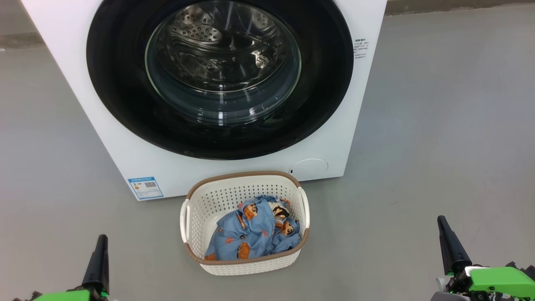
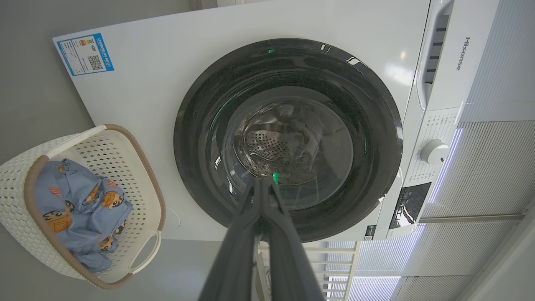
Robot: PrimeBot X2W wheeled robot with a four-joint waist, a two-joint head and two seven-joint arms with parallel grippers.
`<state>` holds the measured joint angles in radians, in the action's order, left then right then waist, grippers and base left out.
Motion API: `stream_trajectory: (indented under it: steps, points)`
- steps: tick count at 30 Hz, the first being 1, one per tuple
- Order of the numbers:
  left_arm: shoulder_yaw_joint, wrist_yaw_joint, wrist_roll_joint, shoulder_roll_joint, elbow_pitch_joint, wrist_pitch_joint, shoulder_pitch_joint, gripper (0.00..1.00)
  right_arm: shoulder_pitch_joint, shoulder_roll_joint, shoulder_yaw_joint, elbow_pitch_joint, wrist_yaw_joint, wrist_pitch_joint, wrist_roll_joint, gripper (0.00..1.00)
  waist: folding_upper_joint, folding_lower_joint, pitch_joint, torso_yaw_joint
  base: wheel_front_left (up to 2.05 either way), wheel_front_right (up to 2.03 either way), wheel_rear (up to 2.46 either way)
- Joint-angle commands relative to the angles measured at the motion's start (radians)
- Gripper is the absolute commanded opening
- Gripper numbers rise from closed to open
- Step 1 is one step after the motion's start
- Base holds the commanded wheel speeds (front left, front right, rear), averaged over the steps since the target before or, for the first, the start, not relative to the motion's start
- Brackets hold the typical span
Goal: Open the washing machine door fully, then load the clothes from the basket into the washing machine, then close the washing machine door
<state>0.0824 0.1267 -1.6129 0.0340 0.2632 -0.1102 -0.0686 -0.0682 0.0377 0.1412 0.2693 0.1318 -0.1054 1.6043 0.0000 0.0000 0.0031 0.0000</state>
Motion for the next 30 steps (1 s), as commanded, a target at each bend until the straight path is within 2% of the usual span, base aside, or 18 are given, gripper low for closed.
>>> stream_trajectory:
  steps: [1, 30]
  points:
    - [0.032, 0.004, 0.005, 0.016, -0.018, -0.004, -0.039, 0.00, -0.040, 0.013, -0.028, -0.025, -0.001, -0.008, 0.005, 0.00, 0.0000, 0.0000, 0.000, 0.000, 0.00, 0.00, 0.00]
    - [0.033, 0.004, 0.005, 0.016, -0.018, -0.004, -0.039, 0.00, -0.040, 0.013, -0.028, -0.025, -0.001, -0.008, 0.005, 0.00, 0.0000, 0.0000, 0.000, 0.000, 0.00, 0.00, 0.00]
